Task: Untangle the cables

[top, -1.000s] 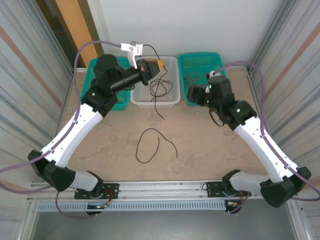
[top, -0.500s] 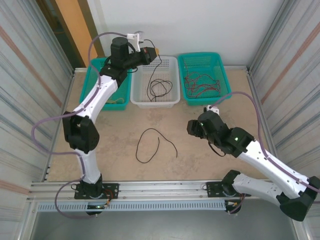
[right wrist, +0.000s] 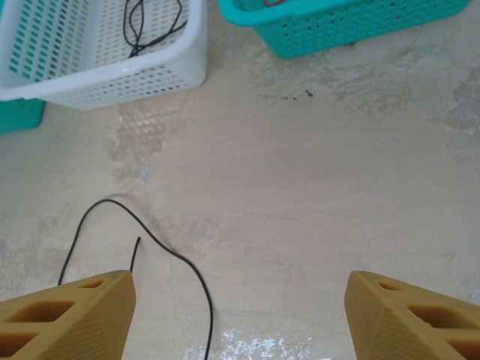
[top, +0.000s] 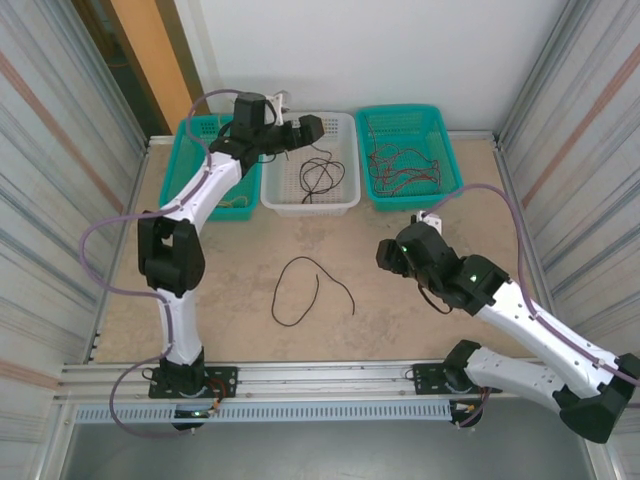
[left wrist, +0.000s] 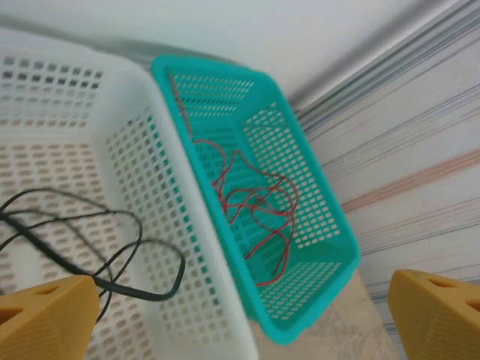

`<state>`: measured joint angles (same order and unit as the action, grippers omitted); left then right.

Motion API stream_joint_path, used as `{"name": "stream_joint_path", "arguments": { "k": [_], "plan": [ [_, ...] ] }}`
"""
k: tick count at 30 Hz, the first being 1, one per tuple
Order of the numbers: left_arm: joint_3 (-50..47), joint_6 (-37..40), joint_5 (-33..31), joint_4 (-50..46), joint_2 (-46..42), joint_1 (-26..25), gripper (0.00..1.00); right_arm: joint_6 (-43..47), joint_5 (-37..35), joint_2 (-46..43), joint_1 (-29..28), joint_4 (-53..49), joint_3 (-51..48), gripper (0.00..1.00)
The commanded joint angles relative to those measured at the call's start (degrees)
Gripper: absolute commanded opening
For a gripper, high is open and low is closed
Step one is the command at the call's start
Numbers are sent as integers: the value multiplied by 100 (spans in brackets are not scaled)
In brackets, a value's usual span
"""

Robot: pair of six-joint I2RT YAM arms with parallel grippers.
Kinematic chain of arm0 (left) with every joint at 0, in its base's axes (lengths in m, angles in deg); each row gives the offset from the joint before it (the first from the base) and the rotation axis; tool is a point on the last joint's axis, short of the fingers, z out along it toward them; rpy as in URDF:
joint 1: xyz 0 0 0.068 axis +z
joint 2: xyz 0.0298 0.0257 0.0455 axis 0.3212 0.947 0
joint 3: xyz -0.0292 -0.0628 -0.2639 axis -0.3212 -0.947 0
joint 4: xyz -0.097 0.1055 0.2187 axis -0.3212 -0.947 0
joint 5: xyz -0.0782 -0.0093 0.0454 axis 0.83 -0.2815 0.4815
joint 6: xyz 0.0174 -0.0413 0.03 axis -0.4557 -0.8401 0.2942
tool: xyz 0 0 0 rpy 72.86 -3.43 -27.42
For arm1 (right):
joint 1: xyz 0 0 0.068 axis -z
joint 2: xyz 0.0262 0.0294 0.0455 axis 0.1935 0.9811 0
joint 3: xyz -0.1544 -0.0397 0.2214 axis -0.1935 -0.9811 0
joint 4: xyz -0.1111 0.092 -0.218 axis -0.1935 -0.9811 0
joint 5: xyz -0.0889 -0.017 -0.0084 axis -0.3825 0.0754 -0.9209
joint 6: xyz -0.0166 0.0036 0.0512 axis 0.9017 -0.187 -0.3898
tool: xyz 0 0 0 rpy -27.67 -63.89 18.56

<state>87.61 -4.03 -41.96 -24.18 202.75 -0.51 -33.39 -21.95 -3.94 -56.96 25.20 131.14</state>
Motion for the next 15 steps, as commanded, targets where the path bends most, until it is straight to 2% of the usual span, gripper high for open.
{"name": "stream_joint_path", "arguments": {
  "k": [1, 4, 6, 8, 10, 12, 15],
  "plan": [
    [-44, 458, -399, -465, -586, -89, 99, 71, 35, 170, -30, 84, 219, 73],
    [655, 1090, -884, -1873, -179, -253, 99, 132, 146, 328, -49, 162, 417, 72],
    [2075, 1826, -1152, -3731, 670, -402, 99, 152, 147, 556, -75, 219, 476, 71],
    [2910, 2112, -1589, -4823, 1155, -528, 99, 153, 147, 555, -87, 301, 453, 71],
    [2608, 2160, -2046, -4842, 992, -642, 99, 152, 165, 514, -87, 389, 381, 72],
    [1791, 2197, -2647, -4286, 446, -789, 99, 177, 175, 505, -78, 433, 318, 72],
    [1112, 2233, -3011, -3738, -141, -951, 99, 218, 196, 539, -79, 278, 385, 72]
  ]
}}
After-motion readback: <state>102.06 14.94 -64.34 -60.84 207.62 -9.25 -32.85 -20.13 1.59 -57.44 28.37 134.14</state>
